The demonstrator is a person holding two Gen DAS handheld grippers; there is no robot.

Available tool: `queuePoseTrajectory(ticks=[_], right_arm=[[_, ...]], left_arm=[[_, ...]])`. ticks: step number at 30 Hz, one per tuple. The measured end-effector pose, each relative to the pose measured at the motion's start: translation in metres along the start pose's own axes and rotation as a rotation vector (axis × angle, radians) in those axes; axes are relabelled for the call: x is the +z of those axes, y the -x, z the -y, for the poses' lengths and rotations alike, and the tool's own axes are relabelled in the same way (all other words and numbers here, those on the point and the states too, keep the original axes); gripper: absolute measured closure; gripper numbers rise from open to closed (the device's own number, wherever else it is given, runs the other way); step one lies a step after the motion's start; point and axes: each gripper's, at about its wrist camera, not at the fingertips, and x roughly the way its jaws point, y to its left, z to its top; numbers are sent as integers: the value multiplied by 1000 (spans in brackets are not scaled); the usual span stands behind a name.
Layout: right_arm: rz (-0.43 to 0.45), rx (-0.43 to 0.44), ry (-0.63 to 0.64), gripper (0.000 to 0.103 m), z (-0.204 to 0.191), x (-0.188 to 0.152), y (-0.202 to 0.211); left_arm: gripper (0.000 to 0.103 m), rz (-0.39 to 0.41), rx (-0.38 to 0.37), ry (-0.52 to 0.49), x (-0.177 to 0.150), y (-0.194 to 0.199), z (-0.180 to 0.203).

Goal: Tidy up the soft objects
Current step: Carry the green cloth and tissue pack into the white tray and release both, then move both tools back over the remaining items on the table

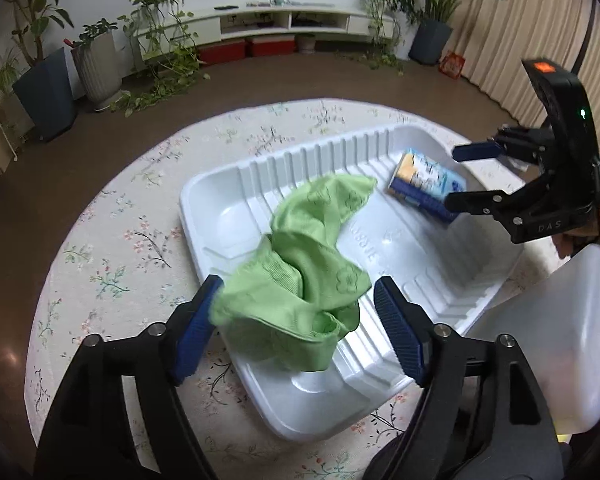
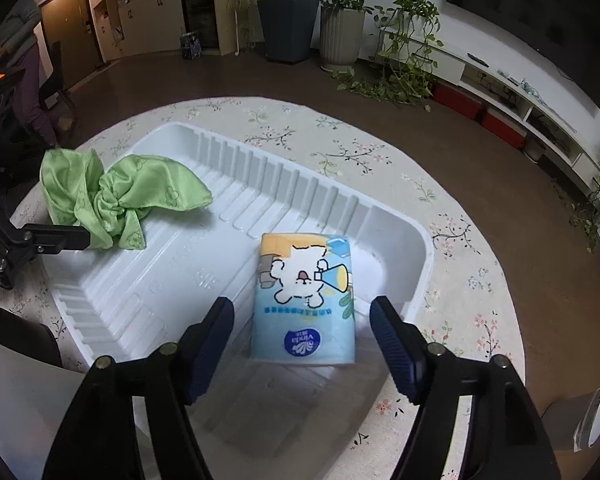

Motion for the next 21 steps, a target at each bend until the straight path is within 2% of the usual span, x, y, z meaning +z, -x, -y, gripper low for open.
queuePoseTrajectory(ticks=[6,9,12,16,18,21], right_arm=[[101,13,-91,25,23,-7,42],[169,17,-165,21,39,-17,74],[227,20,-221,16,50,-34,106],[286,31,-294,8,59,-67,146],[321,38,-323,2,61,-83,161],[367,28,-376,1,58,-107,184]], left_arm=[[21,121,14,85,-8,52,-16],[17,204,14,158,-33,92,-22],[1,244,6,187,-65,122,-18],[0,274,-11,214,-112,153,-7],[0,308,9,226,-134,167,0],[0,373,11,246,-169,192,17]])
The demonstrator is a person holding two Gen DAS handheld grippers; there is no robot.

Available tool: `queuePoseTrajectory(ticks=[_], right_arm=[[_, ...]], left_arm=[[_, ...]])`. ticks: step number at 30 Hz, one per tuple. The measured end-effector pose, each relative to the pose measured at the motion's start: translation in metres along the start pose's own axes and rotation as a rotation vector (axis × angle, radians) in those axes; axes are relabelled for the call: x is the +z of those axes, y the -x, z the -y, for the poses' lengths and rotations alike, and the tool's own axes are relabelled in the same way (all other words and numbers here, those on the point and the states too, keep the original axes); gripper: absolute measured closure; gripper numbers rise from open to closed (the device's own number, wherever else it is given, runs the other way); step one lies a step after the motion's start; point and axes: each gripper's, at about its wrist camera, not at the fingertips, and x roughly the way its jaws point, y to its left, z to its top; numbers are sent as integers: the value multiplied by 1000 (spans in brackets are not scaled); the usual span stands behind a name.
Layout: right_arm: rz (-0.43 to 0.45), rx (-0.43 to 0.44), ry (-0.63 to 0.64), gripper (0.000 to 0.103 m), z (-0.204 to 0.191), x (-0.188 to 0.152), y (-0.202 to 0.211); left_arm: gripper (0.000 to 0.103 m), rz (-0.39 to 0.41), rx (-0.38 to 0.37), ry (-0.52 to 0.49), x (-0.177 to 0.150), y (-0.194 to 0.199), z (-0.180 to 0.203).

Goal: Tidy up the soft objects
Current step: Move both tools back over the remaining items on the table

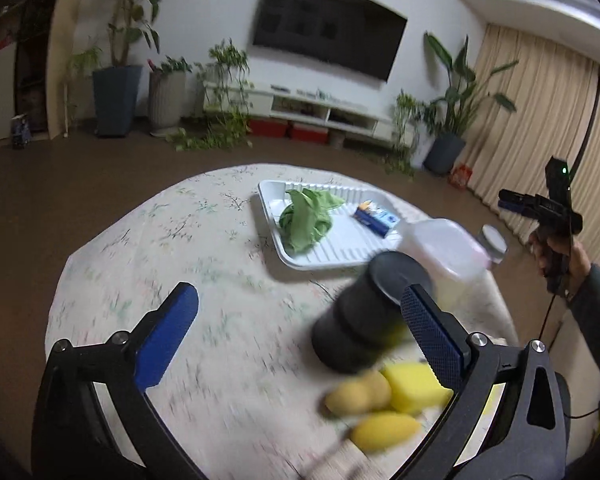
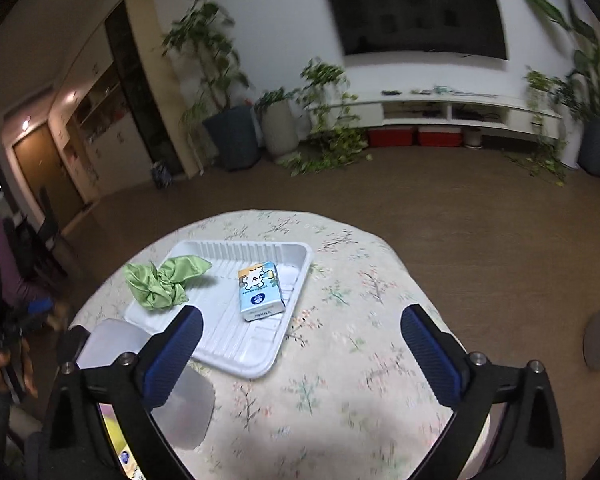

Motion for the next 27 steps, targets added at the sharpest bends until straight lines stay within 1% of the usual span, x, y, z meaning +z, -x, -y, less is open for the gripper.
queuePoseTrajectory(ticks=[2,4,7,9,11,13,15,16,18,21,23,24,25,27], right_arm=[[31,36,-47,1,-2,-11,22],[48,53,-61,0,-10,-27,43],[50,67,-10,0,-35,-63,71],[39,65,29,0,-56,-91,83],[14,58,55,0,-75,-121,94],[-7,52,59,0,-88,-145,101],[-18,39,59,0,-98,-165,107],[-28,23,52,0,-105,-177,110],[-53,3,36,0,-113,-191,111],[-63,-45,22,0,-131,-217,114],[-69,-30,24,2,-143,-229,115],[-76,-10,40,6,-154,-236,114],[-79,0,56,6,-161,-240,114],[-86,13,124,7,-179,-249,111]], left_arm=[[0,-4,4,8,-19,20,13],[0,-15,4,18,-36,33,23],[0,-55,8,12,-63,46,44],[0,-66,1,-8,-78,53,56],[0,-95,26,-50,-95,56,73],[0,-125,38,-84,-110,57,86],[0,-157,44,-92,-126,55,93],[0,-161,43,-89,-133,56,92],[0,-184,55,-67,-141,52,93],[0,-187,48,-55,-150,50,96],[0,-184,30,-59,-150,48,97],[0,-187,30,-69,-150,45,98],[0,-192,32,-79,-150,42,98],[1,-213,35,-89,-150,34,99]])
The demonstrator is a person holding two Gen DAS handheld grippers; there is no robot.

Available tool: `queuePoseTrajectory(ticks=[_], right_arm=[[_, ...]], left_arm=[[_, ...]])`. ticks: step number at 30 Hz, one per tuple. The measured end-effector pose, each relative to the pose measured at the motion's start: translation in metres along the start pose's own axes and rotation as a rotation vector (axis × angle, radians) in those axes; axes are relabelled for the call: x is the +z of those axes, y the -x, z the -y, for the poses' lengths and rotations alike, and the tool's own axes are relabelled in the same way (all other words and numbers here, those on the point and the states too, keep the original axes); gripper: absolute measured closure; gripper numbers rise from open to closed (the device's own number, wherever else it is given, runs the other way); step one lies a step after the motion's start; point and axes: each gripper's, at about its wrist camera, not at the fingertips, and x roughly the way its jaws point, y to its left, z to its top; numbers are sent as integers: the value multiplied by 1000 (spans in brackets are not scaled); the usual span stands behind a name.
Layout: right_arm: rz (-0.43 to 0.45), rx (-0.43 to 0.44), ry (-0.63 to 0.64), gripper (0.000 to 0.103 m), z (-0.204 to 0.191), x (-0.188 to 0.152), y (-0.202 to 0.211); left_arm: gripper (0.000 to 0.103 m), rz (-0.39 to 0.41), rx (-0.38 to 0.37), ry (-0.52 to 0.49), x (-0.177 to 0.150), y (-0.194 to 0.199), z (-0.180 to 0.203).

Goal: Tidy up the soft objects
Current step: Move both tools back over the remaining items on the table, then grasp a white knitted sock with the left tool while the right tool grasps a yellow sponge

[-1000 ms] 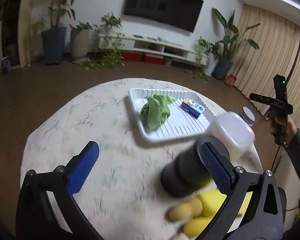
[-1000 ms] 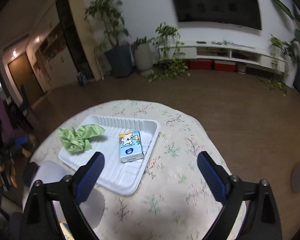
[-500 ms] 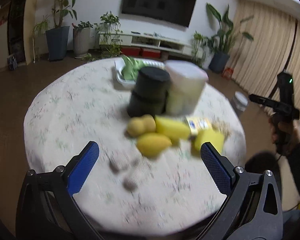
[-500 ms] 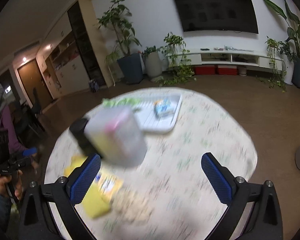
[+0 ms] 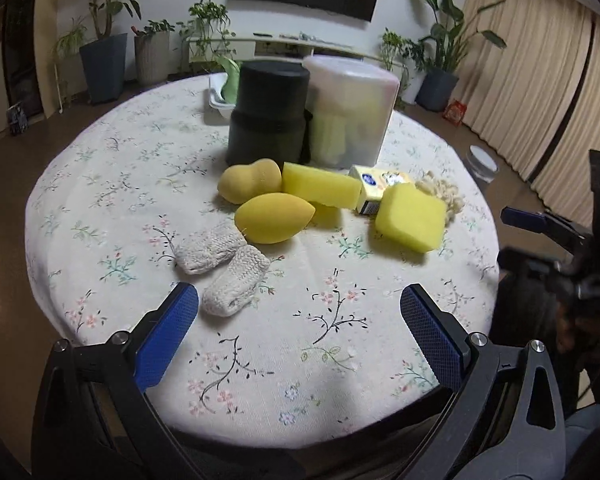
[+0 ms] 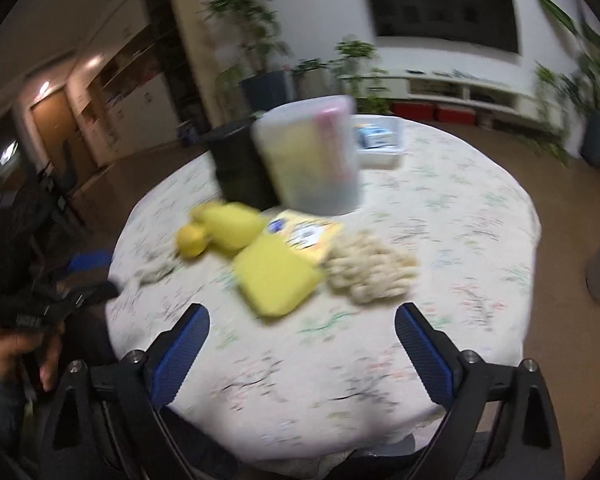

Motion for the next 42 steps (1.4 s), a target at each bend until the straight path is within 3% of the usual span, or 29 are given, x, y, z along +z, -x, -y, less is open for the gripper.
queuePoseTrajectory(ticks=[5,7,9,12,16,22,26,30,35,39,42], right_arm=[[-14,0,96,9,-20,1,-14],[-25,4,113,9,-22,3,-20],[-39,5,136,9,-22,7,-26],[-53,19,124,9,-20,13,-34],[-88,18,140,9,-17,17,-47],[-102,34,204,10,-24,21,-57],[-126,38,244,21,-28,24,-64],[-144,64,265,22,-26,28,-67],[-154,98,284,22,-21,32,-67],[-162,141,302,22,-25,34,-72],[-158,148,326,22,-30,35,-74]], left_arm=[[2,-75,-33,-6,6,-21,-3],[13,-86,-52,-3,9,-24,-6],[15,-96,-68,3,11,-28,-7],[15,-112,-76,6,13,-34,-10],[15,-134,-10,-23,16,-35,-10],[15,-181,-29,-26,16,-43,-14],[15,-206,-33,-32,18,-49,-16],[15,-258,-19,-12,19,-59,-23],[16,-250,-18,-15,18,-59,-22],[37,-220,-38,55,19,-54,-35],[40,-222,-17,35,19,-55,-31]])
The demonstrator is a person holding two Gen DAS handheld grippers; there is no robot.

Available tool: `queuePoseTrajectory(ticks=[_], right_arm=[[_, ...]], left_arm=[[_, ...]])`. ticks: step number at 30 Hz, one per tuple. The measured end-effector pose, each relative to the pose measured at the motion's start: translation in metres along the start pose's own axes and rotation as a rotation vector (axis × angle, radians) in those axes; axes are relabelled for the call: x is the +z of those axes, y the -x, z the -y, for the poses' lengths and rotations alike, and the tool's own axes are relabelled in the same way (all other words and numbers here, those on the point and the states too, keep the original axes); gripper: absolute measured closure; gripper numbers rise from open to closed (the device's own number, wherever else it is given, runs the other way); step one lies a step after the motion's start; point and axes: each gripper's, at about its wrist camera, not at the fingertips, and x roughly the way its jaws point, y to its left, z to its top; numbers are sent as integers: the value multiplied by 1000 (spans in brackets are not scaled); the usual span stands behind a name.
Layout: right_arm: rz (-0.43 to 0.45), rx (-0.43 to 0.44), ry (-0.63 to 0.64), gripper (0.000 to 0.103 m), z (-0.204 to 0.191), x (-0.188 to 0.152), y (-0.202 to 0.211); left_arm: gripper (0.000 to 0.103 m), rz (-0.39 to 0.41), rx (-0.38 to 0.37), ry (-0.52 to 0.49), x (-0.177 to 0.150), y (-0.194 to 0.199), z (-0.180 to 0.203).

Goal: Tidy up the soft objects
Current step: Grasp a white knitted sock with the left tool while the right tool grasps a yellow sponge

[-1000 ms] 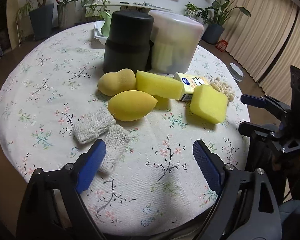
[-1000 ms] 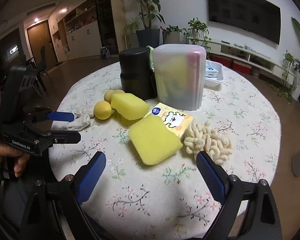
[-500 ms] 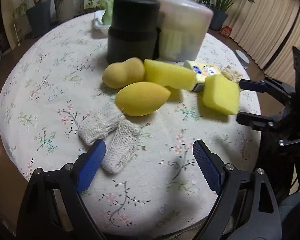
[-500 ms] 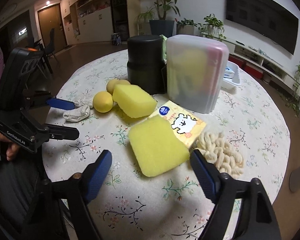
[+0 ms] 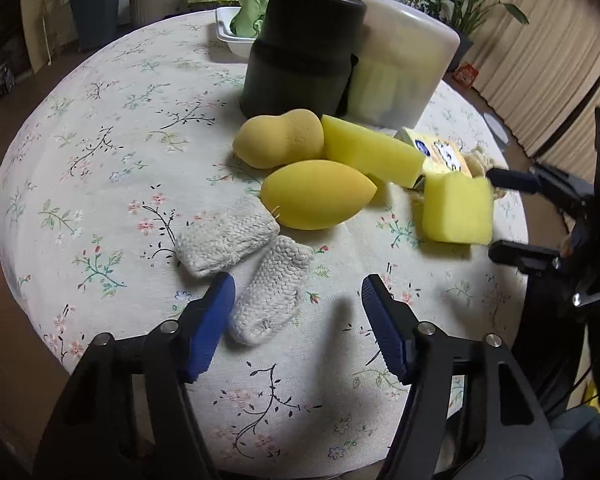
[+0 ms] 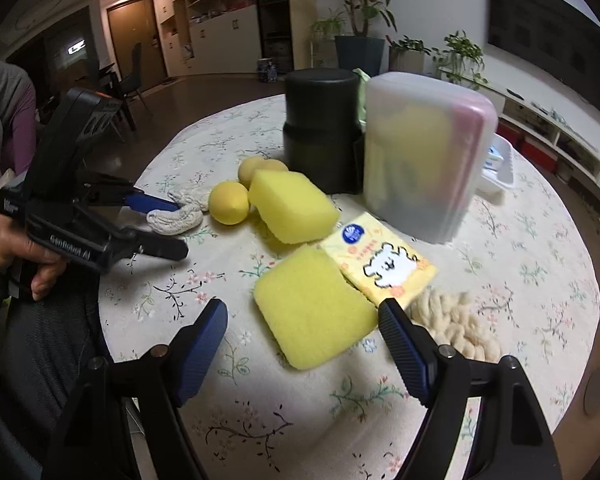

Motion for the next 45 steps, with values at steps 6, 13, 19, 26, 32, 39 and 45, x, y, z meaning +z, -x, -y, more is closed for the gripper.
queuePoseTrajectory(ticks=[6,13,19,26,32,39,45], right_arm=[[-4,3,23,22,-4,3,1],[-25,-17,46,22,-11,0,2],[-46,-35,12,20,-8,2,-10],[-105,-106,105,22,-19,7,-35],[-83,-105,3,33,-7,6,-42],[-47,-128,-24,45,-11,1,-39],[-15,-113,-82,50,-11,-7,-23]], left_arm=[[40,-5,34,-17,-6,3,6],[74,27,44,68,-7,7,-9],[77,35,36,82,-4,6,-12],[78,45,38,80,-4,5,-11],[78,50,38,77,-6,6,-11],[79,52,49,65,-6,6,-8],[81,62,40,62,-8,10,-6]])
